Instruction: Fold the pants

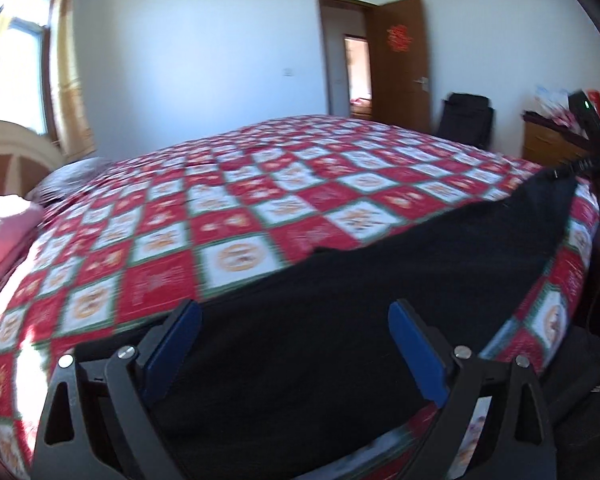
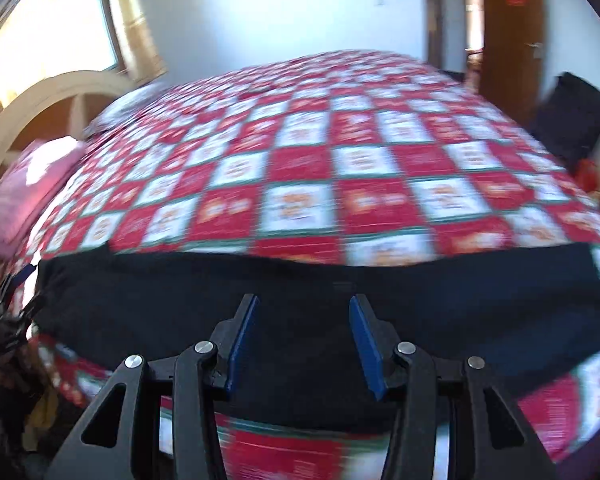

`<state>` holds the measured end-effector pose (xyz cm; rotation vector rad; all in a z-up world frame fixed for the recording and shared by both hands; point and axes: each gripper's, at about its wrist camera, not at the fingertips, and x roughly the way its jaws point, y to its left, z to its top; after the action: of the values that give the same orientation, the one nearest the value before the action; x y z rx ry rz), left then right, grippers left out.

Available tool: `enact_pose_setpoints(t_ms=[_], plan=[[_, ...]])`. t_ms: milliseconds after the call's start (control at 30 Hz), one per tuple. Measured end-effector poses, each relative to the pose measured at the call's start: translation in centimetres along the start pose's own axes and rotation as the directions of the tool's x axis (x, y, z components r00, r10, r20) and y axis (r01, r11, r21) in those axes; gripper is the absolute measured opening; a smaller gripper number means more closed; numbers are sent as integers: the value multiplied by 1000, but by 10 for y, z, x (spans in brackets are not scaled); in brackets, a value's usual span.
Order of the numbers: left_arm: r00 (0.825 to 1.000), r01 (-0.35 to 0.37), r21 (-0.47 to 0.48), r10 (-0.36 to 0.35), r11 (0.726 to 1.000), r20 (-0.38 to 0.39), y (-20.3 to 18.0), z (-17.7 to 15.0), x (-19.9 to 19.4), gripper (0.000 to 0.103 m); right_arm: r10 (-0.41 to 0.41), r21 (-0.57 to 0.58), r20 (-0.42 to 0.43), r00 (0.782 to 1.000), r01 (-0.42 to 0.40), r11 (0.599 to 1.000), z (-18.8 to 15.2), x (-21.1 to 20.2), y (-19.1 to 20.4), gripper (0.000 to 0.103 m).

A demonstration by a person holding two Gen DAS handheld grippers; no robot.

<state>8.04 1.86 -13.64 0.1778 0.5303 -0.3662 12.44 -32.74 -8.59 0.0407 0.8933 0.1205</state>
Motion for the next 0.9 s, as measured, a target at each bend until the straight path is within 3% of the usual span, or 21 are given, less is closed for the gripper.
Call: enact_pose_setpoints(t_ms=[133, 233, 400, 567, 633, 667, 900], plan=[[996, 85, 42, -84, 996, -28, -39, 13, 25, 97, -135, 122, 55, 989, 127, 984, 8, -34, -91, 49], [993, 111, 41, -109, 993, -49, -57, 17, 42, 97, -231, 195, 38, 972, 219, 956, 15, -40, -154, 49], [990, 113, 24, -110, 993, -86, -69, 10, 55, 97, -242, 266, -16, 970, 237, 934, 28, -20, -221, 49], [986, 103, -21, -105, 994, -130, -65, -2, 63, 97, -187, 258, -97, 978, 206, 944, 37, 18, -239, 49], [985, 102, -23, -104, 995, -136, -64, -5, 65, 97, -192, 242, -116, 975, 215, 946, 37, 26, -234, 36], [986, 98, -19, -100, 995, -137, -65, -5, 64, 97, -217, 222, -120, 969, 239, 945, 37, 28, -231, 17], [986, 93, 0, -92, 996, -142, -68, -6, 66, 97, -285, 177, -19, 958, 283, 943, 47, 11, -217, 8]])
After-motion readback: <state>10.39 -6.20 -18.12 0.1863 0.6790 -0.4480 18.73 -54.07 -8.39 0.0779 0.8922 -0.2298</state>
